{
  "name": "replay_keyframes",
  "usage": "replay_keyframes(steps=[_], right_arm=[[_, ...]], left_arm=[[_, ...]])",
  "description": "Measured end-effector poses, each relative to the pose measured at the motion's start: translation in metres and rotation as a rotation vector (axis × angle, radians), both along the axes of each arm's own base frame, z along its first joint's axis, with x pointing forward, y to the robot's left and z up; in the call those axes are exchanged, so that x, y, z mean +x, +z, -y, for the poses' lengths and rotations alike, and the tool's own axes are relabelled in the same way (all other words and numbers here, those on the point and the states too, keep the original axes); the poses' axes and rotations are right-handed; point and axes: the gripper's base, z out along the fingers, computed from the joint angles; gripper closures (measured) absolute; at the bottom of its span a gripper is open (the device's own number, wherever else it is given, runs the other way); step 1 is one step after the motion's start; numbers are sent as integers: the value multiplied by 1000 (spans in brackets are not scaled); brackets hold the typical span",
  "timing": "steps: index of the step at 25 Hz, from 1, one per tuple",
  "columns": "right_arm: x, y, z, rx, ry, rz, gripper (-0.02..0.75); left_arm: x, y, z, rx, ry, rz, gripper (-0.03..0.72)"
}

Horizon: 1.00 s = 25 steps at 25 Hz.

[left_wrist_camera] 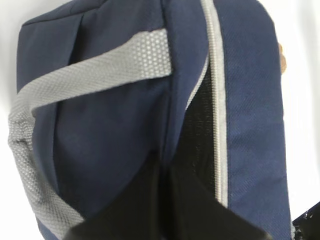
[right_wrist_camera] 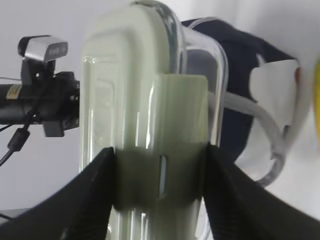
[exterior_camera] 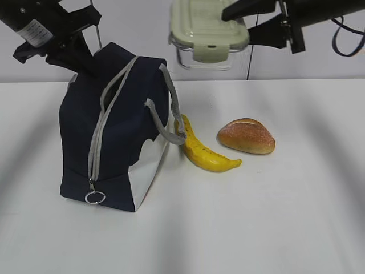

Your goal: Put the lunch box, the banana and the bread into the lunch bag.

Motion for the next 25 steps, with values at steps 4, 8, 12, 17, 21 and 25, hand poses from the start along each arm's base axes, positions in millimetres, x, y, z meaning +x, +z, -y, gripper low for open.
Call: replay_keyframes(steps=[4, 8, 12, 17, 21, 25], right_arm=[[-8, 11, -41, 0, 82, -23, 357], [-17, 9, -75, -20, 145, -33, 357], [-20, -1, -98, -27, 182, -59, 357], [-13, -25, -102, -100, 175, -127, 357], [-7, -43, -96, -220, 120, -170, 357], [-3, -47, -96, -242, 59, -185, 357]], left_arm=[[0, 0, 0, -1, 0, 0, 691], [0, 0, 0, -2, 0, -1, 691], [0, 0, 0, -2, 0, -1, 691], [0, 0, 0, -1, -1, -3, 691], [0, 0, 1, -9, -1, -4, 691], [0, 0, 1, -13, -1, -5, 691]])
